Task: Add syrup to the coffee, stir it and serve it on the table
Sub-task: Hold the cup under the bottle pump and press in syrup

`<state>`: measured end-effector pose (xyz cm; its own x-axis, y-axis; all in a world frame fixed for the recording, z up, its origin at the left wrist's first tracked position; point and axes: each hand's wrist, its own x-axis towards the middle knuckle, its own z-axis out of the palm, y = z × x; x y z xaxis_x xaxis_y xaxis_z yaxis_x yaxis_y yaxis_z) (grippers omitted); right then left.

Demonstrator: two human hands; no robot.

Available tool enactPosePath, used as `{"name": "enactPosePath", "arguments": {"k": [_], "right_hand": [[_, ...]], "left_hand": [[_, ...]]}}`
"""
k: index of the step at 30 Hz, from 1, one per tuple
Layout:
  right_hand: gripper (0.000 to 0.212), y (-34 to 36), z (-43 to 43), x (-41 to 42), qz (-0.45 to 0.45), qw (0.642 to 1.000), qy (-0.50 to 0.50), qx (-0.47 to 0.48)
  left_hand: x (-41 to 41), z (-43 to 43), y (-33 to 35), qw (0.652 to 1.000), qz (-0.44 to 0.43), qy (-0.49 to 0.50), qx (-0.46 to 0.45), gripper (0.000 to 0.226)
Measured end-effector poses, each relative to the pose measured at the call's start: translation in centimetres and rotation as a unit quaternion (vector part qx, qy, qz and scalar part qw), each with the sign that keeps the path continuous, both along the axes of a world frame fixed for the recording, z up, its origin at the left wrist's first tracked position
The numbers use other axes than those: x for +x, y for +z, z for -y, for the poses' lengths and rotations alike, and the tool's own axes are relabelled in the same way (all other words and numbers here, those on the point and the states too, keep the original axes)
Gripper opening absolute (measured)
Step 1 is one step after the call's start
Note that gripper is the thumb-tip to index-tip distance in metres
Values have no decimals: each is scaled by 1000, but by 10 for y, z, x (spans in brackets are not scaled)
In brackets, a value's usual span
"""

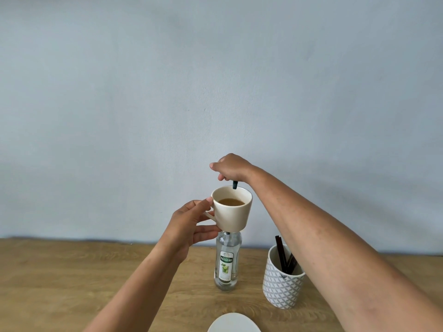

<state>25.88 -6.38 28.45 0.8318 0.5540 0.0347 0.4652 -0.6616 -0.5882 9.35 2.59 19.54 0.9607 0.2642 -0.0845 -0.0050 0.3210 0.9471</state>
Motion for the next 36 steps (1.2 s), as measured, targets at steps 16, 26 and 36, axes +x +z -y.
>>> {"name": "enactPosePath", "arguments": {"k": [16, 26, 36], "right_hand": [[60, 8, -3, 1, -34, 999, -2, -16], [51, -1, -4, 0, -9, 1000, -15, -9], [62, 12, -3, 0, -38, 999, -2, -32]], "left_hand": [[0, -2, 2, 1000, 3, -2, 7, 24], [1, -1, -4, 1000, -2, -3, -1, 26], [0, -5, -2, 1000, 0, 1, 6, 24]]}}
